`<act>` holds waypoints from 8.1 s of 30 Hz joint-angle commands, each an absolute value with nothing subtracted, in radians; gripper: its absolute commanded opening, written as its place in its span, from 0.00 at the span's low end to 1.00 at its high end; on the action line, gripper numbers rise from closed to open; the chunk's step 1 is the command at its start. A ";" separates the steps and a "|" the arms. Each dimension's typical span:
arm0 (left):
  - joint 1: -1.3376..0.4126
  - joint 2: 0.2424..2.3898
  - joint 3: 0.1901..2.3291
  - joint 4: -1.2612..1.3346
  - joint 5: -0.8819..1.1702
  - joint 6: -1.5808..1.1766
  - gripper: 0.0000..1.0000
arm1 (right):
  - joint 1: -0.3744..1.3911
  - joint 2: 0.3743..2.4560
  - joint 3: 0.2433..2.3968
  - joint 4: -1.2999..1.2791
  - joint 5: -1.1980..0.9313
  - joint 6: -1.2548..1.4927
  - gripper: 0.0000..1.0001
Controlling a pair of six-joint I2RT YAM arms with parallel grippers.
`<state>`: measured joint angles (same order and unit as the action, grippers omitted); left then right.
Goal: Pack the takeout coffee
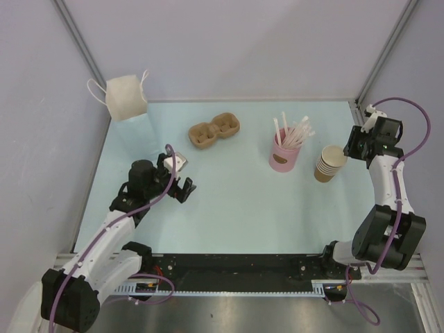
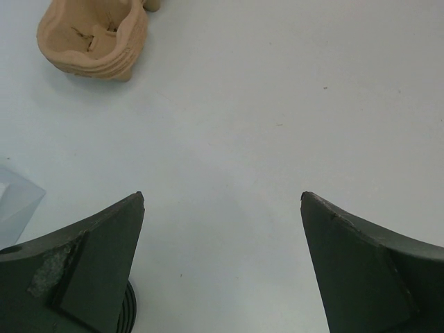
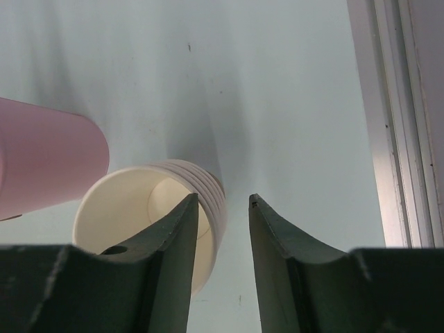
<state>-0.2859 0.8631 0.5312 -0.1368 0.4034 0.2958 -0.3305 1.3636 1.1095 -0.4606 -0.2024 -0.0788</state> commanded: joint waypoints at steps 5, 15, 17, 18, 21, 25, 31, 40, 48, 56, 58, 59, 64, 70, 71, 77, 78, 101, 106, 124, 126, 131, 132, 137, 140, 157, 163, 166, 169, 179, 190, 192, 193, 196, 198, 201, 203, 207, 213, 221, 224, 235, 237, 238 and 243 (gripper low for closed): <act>-0.290 0.770 0.517 -0.087 0.399 0.313 0.99 | -0.345 1.368 1.147 -0.476 -0.229 -0.078 0.35; -0.290 0.788 0.522 -0.092 0.379 0.314 0.99 | -0.347 1.359 1.147 -0.488 -0.264 -0.087 0.25; -0.290 0.787 0.520 -0.089 0.376 0.314 0.99 | -0.345 1.358 1.147 -0.488 -0.270 -0.089 0.22; -0.290 0.784 0.520 -0.090 0.376 0.314 0.99 | -0.345 1.356 1.147 -0.488 -0.271 -0.089 0.21; -0.290 0.787 0.520 -0.089 0.373 0.314 0.99 | -0.345 1.359 1.147 -0.492 -0.275 -0.091 0.18; -0.290 0.788 0.520 -0.089 0.368 0.314 0.99 | -0.345 1.355 1.147 -0.491 -0.275 -0.091 0.13; -0.290 0.790 0.520 -0.089 0.365 0.314 0.99 | -0.345 1.338 1.147 -0.488 -0.268 -0.091 0.08; -0.290 0.788 0.520 -0.087 0.359 0.313 1.00 | -0.345 1.312 1.147 -0.486 -0.282 -0.084 0.01; -0.290 0.784 0.518 -0.086 0.354 0.313 0.99 | -0.345 1.270 1.135 -0.472 -0.299 -0.080 0.00; -0.290 0.778 0.517 -0.086 0.344 0.311 0.99 | -0.347 1.214 1.118 -0.445 -0.331 -0.077 0.00; -0.290 0.776 0.518 -0.084 0.341 0.311 0.99 | -0.345 1.204 1.112 -0.437 -0.344 -0.075 0.00; -0.290 0.776 0.518 -0.086 0.341 0.311 0.99 | -0.345 1.198 1.111 -0.434 -0.348 -0.075 0.00; -0.290 0.769 0.515 -0.081 0.330 0.310 0.99 | -0.345 1.161 1.100 -0.416 -0.370 -0.075 0.00; -0.290 0.765 0.517 -0.081 0.321 0.308 0.99 | -0.345 1.105 1.085 -0.391 -0.391 -0.083 0.00; -0.290 0.765 0.515 -0.080 0.319 0.308 0.99 | -0.347 1.097 1.081 -0.388 -0.388 -0.084 0.00; -0.290 0.764 0.517 -0.078 0.313 0.307 0.99 | -0.345 1.011 1.062 -0.353 -0.377 -0.092 0.00; -0.290 0.764 0.517 -0.077 0.310 0.307 0.99 | -0.345 0.999 1.062 -0.350 -0.377 -0.089 0.00; -0.258 0.778 0.499 0.035 0.106 0.261 0.99 | 0.230 0.883 1.216 -0.515 -0.515 -0.175 0.00; -0.245 0.784 0.495 0.044 0.081 0.270 0.99 | 0.447 1.028 1.230 -0.529 -0.428 -0.244 0.00; -0.216 0.822 0.485 0.087 0.015 0.284 0.99 | 0.733 1.557 1.220 -0.293 -0.446 -0.218 0.00; -0.216 0.824 0.483 0.089 0.015 0.285 0.99 | 0.741 1.575 1.201 -0.256 -0.451 -0.200 0.00; -0.216 0.812 0.480 0.094 0.012 0.290 1.00 | 0.772 1.617 1.161 -0.204 -0.404 -0.181 0.00; -0.215 0.808 0.479 0.094 0.012 0.290 1.00 | 0.775 1.621 1.160 -0.201 -0.396 -0.181 0.00; -0.215 0.807 0.476 0.094 0.015 0.288 0.99 | 0.776 1.638 1.154 -0.201 -0.380 -0.184 0.00; -0.215 0.811 0.476 0.094 0.017 0.288 0.99 | 0.776 1.651 1.154 -0.199 -0.371 -0.189 0.00; -0.210 0.808 0.476 0.095 0.023 0.288 0.99 | 0.750 1.626 1.152 -0.204 -0.367 -0.195 0.29; -0.209 0.808 0.474 0.095 0.025 0.287 0.99 | 0.712 1.576 1.152 -0.213 -0.380 -0.204 0.48; -0.209 0.807 0.474 0.094 0.025 0.288 1.00 | 0.683 1.536 1.154 -0.218 -0.397 -0.204 0.59; -0.209 0.805 0.477 0.092 0.026 0.287 1.00 | 0.661 1.479 1.154 -0.227 -0.406 -0.212 0.74; -0.209 0.857 0.497 0.066 0.008 0.324 0.99 | 0.568 1.206 1.207 -0.449 -0.434 -0.339 1.00; -0.209 1.017 0.566 0.011 -0.136 0.347 0.97 | 0.436 1.072 1.092 -0.469 -0.577 -0.383 1.00; -0.209 0.999 0.560 0.015 -0.127 0.353 0.97 | 0.436 1.077 1.083 -0.465 -0.583 -0.387 1.00; -0.209 0.994 0.557 0.015 -0.127 0.354 0.97 | 0.439 1.078 1.078 -0.462 -0.584 -0.387 1.00; -0.210 0.985 0.561 0.008 -0.141 0.362 0.93 | 0.449 1.080 1.071 -0.454 -0.566 -0.394 1.00; -0.209 0.992 0.571 -0.023 -0.150 0.370 0.89 | 0.454 1.077 1.063 -0.451 -0.554 -0.400 1.00; -0.209 1.017 0.581 -0.046 -0.158 0.374 0.88 | 0.459 1.075 1.052 -0.443 -0.546 -0.410 1.00; -0.209 1.047 0.594 -0.061 -0.163 0.377 0.87 | 0.459 1.072 1.046 -0.439 -0.543 -0.413 1.00; -0.209 1.101 0.614 -0.090 -0.170 0.379 0.83 | 0.459 1.075 1.040 -0.434 -0.538 -0.414 1.00; -0.207 1.155 0.634 -0.117 -0.158 0.376 0.74 | 0.459 1.077 1.035 -0.430 -0.529 -0.416 1.00; -0.207 1.160 0.635 -0.112 -0.169 0.373 0.63 | 0.459 1.078 1.032 -0.426 -0.528 -0.416 1.00; -0.206 1.155 0.634 -0.107 -0.175 0.374 0.58 | 0.459 1.080 1.031 -0.426 -0.528 -0.417 1.00; -0.203 1.158 0.635 -0.104 -0.187 0.370 0.31 | 0.459 1.080 1.028 -0.425 -0.526 -0.417 1.00; -0.203 1.152 0.635 -0.103 -0.187 0.370 0.29 | 0.459 1.081 1.028 -0.425 -0.526 -0.417 1.00; -0.201 1.152 0.634 -0.100 -0.189 0.368 0.26 | 0.459 1.080 1.028 -0.423 -0.526 -0.417 1.00; -0.201 1.144 0.630 -0.094 -0.189 0.367 0.24 | 0.459 1.078 1.026 -0.423 -0.526 -0.420 1.00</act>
<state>-0.2070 1.1706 0.5953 -0.1226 -0.1749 0.3672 0.4553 1.0874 1.0283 -0.4595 -0.5304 -0.4053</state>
